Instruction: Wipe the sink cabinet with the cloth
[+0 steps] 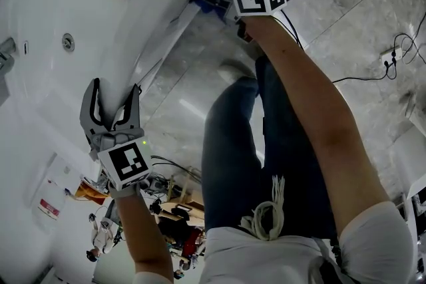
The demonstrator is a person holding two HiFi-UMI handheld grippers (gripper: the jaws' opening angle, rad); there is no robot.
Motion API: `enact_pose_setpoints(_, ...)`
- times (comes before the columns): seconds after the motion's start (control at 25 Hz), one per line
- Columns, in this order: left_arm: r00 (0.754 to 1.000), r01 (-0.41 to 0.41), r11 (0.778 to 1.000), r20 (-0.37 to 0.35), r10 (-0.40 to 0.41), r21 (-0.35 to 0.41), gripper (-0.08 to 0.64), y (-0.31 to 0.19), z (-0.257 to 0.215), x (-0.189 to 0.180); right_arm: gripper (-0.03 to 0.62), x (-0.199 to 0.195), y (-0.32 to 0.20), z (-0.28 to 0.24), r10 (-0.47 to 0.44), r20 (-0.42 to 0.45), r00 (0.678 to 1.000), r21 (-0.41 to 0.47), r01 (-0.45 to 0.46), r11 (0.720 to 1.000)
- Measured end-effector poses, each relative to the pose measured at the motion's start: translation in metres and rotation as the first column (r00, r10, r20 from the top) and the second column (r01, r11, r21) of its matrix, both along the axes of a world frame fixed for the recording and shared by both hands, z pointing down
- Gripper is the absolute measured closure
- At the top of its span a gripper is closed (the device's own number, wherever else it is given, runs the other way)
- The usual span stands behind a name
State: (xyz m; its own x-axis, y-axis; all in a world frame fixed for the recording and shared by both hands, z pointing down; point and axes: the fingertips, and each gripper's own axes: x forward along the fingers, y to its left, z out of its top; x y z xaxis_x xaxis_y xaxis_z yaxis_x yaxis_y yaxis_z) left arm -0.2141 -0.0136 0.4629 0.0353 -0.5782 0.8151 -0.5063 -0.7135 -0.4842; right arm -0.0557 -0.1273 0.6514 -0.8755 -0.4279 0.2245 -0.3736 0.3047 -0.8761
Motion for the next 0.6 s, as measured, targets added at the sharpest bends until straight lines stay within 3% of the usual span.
enact_pose_setpoints(0.28, 1.000, -0.001, 1.000, -0.002, 0.001, 0.005, 0.252, -0.002, 0.001, 0.000, 0.558, -0.013, 0.011, -0.026, 0.013, 0.008, 1.000, 0.053, -0.013, 0.999)
enact_pose_setpoints(0.6, 1.000, -0.002, 1.000, -0.004, 0.002, 0.010, 0.252, -0.001, 0.000, 0.001, 0.558, -0.053, 0.060, -0.024, -0.085, 0.008, 0.996, 0.032, 0.085, 0.996)
